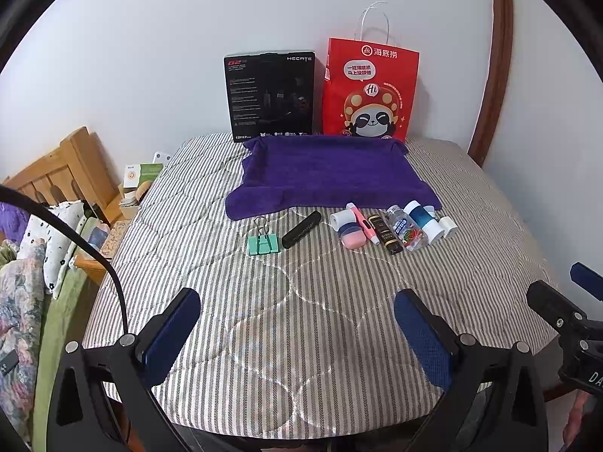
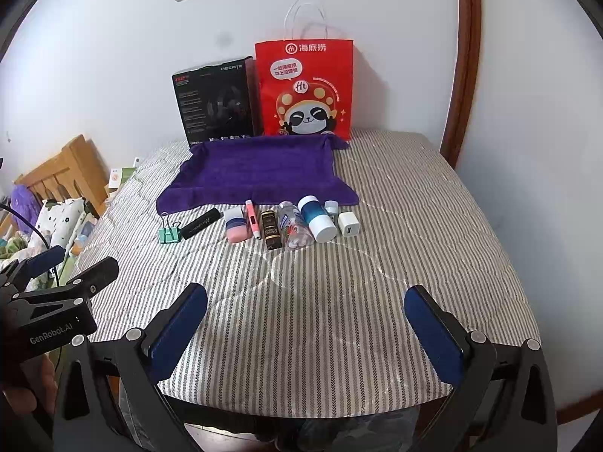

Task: Organize rigid objects

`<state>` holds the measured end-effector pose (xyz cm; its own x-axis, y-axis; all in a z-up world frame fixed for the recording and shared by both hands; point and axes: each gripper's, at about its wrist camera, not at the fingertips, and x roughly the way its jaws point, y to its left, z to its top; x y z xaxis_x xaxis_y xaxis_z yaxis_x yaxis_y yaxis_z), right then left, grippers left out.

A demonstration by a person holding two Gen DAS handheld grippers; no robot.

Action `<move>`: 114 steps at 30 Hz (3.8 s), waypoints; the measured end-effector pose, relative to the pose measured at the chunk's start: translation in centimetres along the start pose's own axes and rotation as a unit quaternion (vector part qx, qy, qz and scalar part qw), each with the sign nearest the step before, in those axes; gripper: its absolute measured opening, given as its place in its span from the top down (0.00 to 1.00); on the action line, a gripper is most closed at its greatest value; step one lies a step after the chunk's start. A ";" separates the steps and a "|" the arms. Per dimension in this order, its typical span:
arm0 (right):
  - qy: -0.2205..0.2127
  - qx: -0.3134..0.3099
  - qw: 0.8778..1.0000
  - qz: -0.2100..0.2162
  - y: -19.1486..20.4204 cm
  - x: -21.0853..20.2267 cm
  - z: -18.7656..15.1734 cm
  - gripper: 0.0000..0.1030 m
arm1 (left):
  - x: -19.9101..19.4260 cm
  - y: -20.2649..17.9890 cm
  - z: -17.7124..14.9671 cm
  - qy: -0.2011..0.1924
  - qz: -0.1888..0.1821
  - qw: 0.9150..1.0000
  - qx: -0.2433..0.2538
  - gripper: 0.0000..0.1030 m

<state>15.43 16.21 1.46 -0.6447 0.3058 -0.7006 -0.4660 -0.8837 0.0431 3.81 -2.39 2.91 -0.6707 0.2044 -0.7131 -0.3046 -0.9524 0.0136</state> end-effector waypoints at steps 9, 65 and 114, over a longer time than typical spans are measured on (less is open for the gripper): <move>0.003 0.008 1.000 0.001 -1.0 0.4 0.2 0.00 | 0.4 0.7 0.3 -0.003 0.000 1.000 -0.010 0.00; 0.047 -0.010 0.999 0.017 -8.0 25.4 3.5 0.74 | 22.7 6.1 1.6 0.042 -0.013 0.998 -0.036 0.62; 0.130 -0.065 0.982 0.123 4.1 41.0 18.8 0.75 | 37.6 -2.8 20.8 0.096 -0.157 0.982 0.045 0.62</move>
<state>-24.31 31.81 -13.70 -0.5441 -0.0075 -0.8390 -0.2235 -0.9625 0.1536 -34.62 12.65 -9.34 -0.3960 0.4307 -0.8109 -0.5408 -0.8232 -0.1731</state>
